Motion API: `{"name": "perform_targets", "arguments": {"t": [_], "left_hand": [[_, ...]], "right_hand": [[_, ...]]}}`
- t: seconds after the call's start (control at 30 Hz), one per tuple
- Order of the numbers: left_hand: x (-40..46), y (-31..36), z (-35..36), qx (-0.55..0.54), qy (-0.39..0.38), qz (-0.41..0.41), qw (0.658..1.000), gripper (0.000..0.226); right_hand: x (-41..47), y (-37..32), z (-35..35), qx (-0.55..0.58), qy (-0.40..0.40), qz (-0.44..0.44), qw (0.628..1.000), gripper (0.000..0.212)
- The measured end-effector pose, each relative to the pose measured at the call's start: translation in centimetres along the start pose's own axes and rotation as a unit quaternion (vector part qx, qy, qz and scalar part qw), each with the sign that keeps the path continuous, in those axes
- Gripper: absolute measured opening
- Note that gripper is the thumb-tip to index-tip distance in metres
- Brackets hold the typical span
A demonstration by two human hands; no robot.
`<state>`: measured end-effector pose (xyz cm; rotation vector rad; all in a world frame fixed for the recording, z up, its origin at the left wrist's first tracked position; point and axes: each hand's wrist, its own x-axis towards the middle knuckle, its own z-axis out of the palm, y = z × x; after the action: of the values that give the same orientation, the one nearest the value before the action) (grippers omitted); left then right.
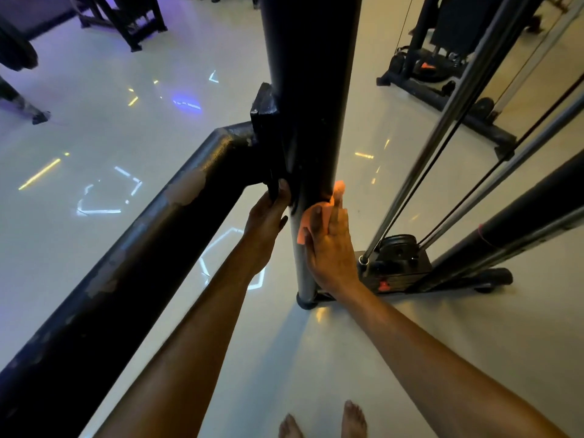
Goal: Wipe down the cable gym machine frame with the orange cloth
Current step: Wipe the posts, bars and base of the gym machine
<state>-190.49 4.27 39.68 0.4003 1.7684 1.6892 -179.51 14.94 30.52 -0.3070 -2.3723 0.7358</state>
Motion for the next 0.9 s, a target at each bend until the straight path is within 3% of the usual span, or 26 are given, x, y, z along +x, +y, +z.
{"name": "perform_targets", "arguments": {"t": [0.1,0.2,0.3,0.4,0.53,0.63,0.77,0.9], "left_hand": [[1.2,-0.9,-0.8,0.01,-0.021,0.002,1.0,0.064],[2.2,-2.1,-1.5,0.027,-0.036,0.034,0.998,0.071],[2.8,-3.1,-1.6,0.018,-0.04,0.054,0.998,0.066],[3.3,-5.0,-1.7,0.03,-0.057,0.061,0.996,0.067],[4.2,-8.0,-2.0,0.048,-0.108,0.076,0.99,0.053],[5.0,-10.5,-2.0,0.044,-0.109,0.096,0.988,0.049],[5.7,-15.0,-2.3,0.033,-0.109,0.122,0.986,0.051],[6.3,-16.5,-2.0,0.025,-0.075,0.182,0.98,0.05]], "right_hand": [[2.4,-1.6,0.5,0.029,0.083,0.008,0.996,0.102],[3.3,-1.6,1.7,0.012,0.146,-0.014,0.989,0.107],[-0.4,2.0,4.1,-0.038,0.103,-0.057,0.992,0.108],[-4.2,5.2,6.2,-0.071,0.025,-0.036,0.997,0.087],[-2.3,4.4,6.3,-0.043,0.107,-0.039,0.993,0.077],[-1.7,4.6,7.6,-0.038,0.159,-0.05,0.985,0.084],[-6.6,8.5,11.3,-0.107,0.128,-0.093,0.982,0.091],[-8.5,10.1,13.2,-0.074,0.133,-0.087,0.985,0.078]]}}
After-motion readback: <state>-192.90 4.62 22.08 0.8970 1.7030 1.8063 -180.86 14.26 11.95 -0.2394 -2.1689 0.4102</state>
